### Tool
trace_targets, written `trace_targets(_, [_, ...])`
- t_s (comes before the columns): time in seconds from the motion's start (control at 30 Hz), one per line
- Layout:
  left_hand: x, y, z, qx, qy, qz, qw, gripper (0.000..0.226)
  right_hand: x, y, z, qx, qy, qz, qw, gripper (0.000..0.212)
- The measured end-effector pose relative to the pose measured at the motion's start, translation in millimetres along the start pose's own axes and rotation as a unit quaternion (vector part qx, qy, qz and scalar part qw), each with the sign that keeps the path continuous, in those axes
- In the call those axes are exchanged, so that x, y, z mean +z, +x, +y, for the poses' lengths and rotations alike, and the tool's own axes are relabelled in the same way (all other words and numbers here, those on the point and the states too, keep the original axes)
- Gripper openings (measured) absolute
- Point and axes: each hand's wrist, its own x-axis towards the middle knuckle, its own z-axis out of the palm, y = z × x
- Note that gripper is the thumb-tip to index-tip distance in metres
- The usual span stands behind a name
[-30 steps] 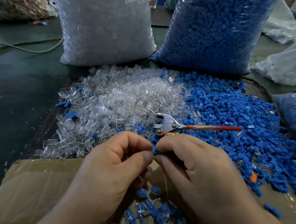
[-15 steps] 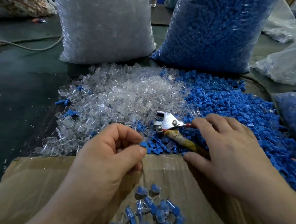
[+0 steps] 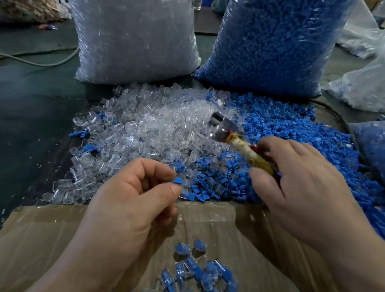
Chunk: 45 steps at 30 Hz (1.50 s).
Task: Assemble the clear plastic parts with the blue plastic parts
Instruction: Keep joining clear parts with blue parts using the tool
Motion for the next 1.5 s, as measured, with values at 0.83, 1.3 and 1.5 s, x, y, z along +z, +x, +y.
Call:
trace_targets(0.83, [-12.9,5.1,-9.8,0.128,0.072,-0.015,0.989,0.016,-2.1,-13.3,-7.0,-0.139,0.040,-0.065,0.987,0.049])
trace_targets(1.3, [-15.7,6.2,-9.4,0.120,0.117,0.043,0.985,0.024,2.1,-11.1,-4.4,-0.081,0.006,-0.002,0.997,0.053])
trace_targets(1.5, [-2.3,-0.6,-7.6,0.062,0.191,-0.012,0.980,0.032,8.8,2.1,-3.0,-0.056,-0.077,-0.026,0.995,0.068])
